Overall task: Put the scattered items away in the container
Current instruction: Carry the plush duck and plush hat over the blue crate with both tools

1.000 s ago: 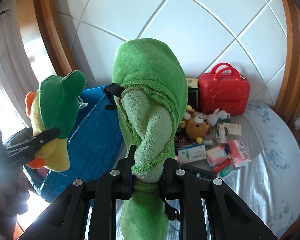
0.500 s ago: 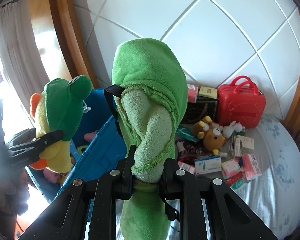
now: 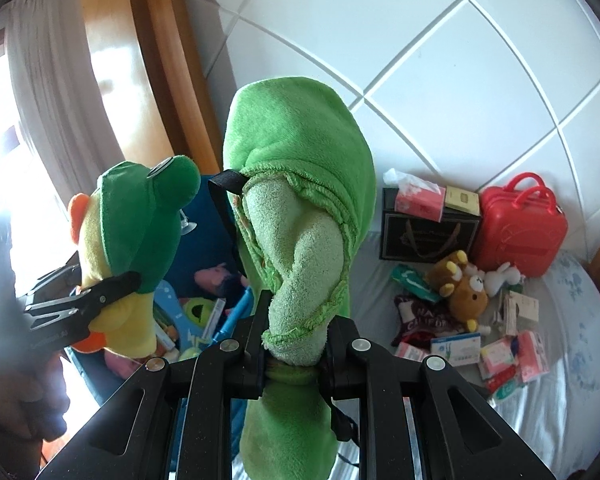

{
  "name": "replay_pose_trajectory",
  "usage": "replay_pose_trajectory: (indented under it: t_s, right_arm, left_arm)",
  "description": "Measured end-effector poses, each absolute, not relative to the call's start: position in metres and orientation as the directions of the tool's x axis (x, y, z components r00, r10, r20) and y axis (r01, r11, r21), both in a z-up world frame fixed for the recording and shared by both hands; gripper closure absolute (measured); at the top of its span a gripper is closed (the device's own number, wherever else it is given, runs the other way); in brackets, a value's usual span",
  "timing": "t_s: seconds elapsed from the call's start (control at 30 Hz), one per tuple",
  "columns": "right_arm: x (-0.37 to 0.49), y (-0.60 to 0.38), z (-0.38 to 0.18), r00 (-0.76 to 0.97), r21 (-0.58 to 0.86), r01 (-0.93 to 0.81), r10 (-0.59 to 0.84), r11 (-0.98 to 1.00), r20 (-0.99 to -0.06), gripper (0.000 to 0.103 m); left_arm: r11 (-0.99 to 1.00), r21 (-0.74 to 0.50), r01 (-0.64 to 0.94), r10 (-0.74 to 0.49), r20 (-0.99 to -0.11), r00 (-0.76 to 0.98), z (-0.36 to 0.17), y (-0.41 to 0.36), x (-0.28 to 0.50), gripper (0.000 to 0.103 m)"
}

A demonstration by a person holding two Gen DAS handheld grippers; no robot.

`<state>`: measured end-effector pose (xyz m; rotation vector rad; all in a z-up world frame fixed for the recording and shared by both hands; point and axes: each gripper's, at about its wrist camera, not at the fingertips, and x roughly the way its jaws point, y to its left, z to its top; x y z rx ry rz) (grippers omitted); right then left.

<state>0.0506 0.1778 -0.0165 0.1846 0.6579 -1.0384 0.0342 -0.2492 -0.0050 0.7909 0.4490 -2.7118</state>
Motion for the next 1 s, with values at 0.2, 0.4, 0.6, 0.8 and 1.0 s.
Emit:
replay_pose_trajectory:
  t_s: [0.2, 0.4, 0.6, 0.8, 1.0]
  right_arm:
    - [0.091, 0.172, -0.024, 0.367, -0.156, 0.825, -0.724, 0.544, -0.584, 0.083]
    - [0.13, 0.164, -0.032, 0.397, -0.139, 0.805, -0.698, 0.576, -0.596, 0.083]
    - [0.17, 0.148, -0.04, 0.413, -0.13, 0.797, -0.69, 0.589, -0.595, 0.083]
    - [0.202, 0.123, -0.054, 0.399, -0.14, 0.794, -0.681, 0.592, -0.614, 0.083]
    - [0.23, 0.098, -0.066, 0.379, -0.146, 0.798, -0.675, 0.585, -0.633, 0.083]
  left_arm:
    - [-0.894, -0.223, 0.388, -0.209, -0.557, -0.804, -0.011, -0.288, 0.05, 0.042]
    - [-0.876, -0.238, 0.42, -0.225, -0.568, -0.792, -0.021, -0.324, 0.06, 0.042]
    - [-0.876, -0.219, 0.43, -0.232, -0.59, -0.773, -0.027, -0.353, 0.058, 0.042]
    - [-0.865, -0.225, 0.449, -0.228, -0.62, -0.751, -0.035, -0.387, 0.048, 0.042]
    - [-0.86, -0.2, 0.47, -0.244, -0.646, -0.723, -0.045, -0.418, 0.033, 0.042]
